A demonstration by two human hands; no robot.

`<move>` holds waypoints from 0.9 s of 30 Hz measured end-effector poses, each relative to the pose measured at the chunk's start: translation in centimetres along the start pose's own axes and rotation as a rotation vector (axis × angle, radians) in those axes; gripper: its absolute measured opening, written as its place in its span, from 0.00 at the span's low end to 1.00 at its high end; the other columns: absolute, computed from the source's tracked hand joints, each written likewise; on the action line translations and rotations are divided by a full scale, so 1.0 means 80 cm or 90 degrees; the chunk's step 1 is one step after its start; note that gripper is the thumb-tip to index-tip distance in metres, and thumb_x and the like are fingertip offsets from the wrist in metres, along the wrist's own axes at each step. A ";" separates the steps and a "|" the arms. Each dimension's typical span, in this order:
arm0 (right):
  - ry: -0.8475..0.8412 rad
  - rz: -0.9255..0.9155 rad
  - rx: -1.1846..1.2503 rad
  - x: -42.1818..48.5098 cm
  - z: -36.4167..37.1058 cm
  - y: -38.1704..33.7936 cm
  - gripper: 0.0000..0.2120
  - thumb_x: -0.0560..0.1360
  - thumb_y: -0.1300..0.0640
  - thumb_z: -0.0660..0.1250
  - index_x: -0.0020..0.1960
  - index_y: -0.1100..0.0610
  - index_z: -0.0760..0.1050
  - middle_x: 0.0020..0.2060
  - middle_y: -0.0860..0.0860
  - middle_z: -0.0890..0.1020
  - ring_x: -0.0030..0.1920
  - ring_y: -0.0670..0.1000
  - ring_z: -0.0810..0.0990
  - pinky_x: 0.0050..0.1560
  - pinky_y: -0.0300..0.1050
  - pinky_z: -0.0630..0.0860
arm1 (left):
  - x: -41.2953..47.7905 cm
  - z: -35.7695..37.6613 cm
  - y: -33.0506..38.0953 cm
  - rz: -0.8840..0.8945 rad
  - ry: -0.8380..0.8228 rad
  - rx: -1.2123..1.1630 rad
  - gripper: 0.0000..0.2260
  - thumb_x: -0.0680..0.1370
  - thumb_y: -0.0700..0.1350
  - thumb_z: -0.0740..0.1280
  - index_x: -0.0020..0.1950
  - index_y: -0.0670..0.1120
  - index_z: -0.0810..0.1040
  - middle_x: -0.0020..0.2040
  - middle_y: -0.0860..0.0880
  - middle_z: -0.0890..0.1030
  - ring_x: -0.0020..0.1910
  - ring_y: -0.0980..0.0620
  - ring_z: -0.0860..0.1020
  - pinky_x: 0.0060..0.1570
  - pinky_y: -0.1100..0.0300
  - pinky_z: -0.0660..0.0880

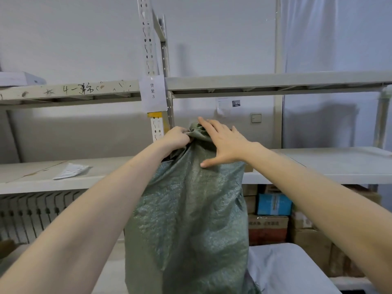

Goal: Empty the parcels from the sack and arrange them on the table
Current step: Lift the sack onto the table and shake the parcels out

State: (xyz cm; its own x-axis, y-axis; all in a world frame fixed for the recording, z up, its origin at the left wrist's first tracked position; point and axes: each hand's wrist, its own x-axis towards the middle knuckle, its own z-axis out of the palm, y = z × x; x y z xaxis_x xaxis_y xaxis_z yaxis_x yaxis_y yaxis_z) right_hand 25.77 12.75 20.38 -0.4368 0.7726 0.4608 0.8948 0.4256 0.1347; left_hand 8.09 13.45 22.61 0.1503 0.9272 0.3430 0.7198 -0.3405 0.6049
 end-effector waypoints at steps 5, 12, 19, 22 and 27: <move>-0.022 0.055 0.056 0.007 0.017 -0.011 0.66 0.60 0.21 0.61 0.74 0.53 0.24 0.78 0.55 0.40 0.78 0.56 0.46 0.72 0.70 0.45 | -0.018 -0.014 0.011 -0.038 -0.060 -0.104 0.11 0.80 0.38 0.58 0.56 0.43 0.79 0.50 0.45 0.82 0.48 0.47 0.80 0.54 0.53 0.76; 0.003 -0.022 0.126 0.018 0.007 -0.027 0.36 0.70 0.25 0.54 0.67 0.48 0.70 0.59 0.49 0.80 0.61 0.54 0.76 0.61 0.55 0.66 | -0.032 -0.039 -0.003 -0.158 -0.198 -0.249 0.13 0.82 0.46 0.58 0.52 0.41 0.79 0.46 0.43 0.83 0.42 0.47 0.81 0.49 0.53 0.77; 0.043 0.014 0.070 0.020 0.011 -0.037 0.25 0.78 0.35 0.54 0.33 0.53 0.63 0.29 0.47 0.69 0.37 0.54 0.70 0.41 0.48 0.60 | -0.037 -0.042 -0.006 0.049 0.063 0.134 0.32 0.70 0.61 0.69 0.67 0.46 0.67 0.61 0.46 0.75 0.59 0.45 0.74 0.61 0.48 0.70; 0.067 0.042 0.091 0.025 0.009 -0.029 0.26 0.78 0.35 0.54 0.32 0.54 0.64 0.29 0.49 0.69 0.38 0.56 0.71 0.40 0.48 0.61 | -0.069 -0.042 0.001 0.116 0.068 0.478 0.36 0.73 0.64 0.64 0.76 0.51 0.57 0.69 0.43 0.69 0.68 0.40 0.69 0.69 0.33 0.57; 0.054 0.095 0.233 0.041 0.008 -0.028 0.27 0.78 0.36 0.56 0.31 0.55 0.66 0.27 0.50 0.72 0.33 0.54 0.72 0.37 0.47 0.64 | -0.073 0.004 -0.022 0.053 0.097 0.567 0.40 0.78 0.66 0.54 0.79 0.43 0.43 0.73 0.42 0.66 0.72 0.41 0.65 0.67 0.27 0.43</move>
State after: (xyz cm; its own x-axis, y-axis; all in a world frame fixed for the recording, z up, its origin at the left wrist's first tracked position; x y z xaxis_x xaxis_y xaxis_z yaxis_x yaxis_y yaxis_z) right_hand 22.26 14.62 21.00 -0.2819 0.8035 0.5244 0.8495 0.4631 -0.2529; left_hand 6.17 8.68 19.36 0.1794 0.8528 0.4906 0.9778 -0.0995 -0.1845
